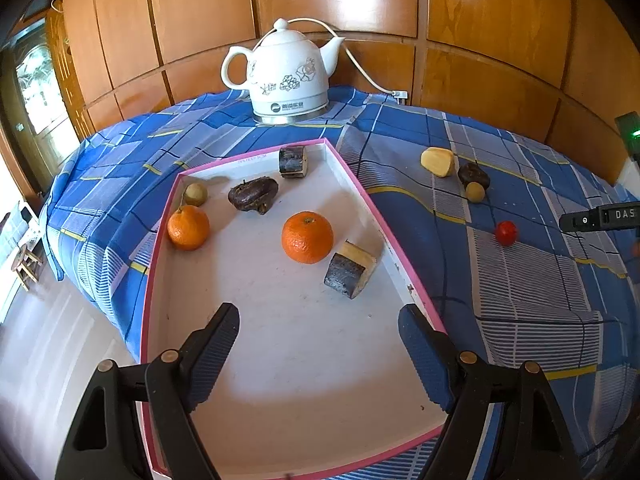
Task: Organize fruits
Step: 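Move the left tool toward the red cherry tomato on the bed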
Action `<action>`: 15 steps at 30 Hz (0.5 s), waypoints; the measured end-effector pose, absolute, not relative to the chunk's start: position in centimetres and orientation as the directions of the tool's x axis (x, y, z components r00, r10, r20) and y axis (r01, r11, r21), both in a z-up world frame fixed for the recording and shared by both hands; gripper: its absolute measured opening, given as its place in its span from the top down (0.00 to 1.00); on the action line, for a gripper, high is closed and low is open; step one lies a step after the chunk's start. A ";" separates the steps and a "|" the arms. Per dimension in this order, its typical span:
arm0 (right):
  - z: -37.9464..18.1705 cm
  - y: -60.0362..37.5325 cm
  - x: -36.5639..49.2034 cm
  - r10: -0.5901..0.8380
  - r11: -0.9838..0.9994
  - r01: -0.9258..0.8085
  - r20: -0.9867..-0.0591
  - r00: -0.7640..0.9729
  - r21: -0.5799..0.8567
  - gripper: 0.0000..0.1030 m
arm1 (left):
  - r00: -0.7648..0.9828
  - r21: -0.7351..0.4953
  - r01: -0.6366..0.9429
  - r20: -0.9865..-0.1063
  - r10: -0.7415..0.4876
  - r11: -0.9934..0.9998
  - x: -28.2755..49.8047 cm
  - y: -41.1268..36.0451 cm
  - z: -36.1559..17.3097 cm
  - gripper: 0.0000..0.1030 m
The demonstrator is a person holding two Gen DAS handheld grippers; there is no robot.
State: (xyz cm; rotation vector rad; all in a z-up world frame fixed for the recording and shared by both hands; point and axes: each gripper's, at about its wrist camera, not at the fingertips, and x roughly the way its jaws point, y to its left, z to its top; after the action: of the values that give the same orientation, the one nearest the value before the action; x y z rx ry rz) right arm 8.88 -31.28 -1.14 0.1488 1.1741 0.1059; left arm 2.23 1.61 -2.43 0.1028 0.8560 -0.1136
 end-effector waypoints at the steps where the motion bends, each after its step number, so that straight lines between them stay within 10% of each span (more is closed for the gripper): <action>1: -1.1 -31.3 8.9 0.160 0.985 -0.005 -0.909 0.385 0.172 0.34 | 0.653 0.048 0.144 -0.755 -0.059 0.988 2.2 1.5 -2.3 0.20; 15: -0.5 -32.3 8.8 0.193 0.974 0.038 -0.901 0.388 0.225 0.34 | 0.651 0.057 0.217 -0.752 -0.101 0.974 2.4 -0.7 -0.8 0.20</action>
State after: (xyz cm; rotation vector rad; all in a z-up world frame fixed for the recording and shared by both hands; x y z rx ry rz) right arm 8.84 -32.27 -0.45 0.2226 1.1707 0.0993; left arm 2.44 -0.67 -0.82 0.1466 0.8434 -0.1817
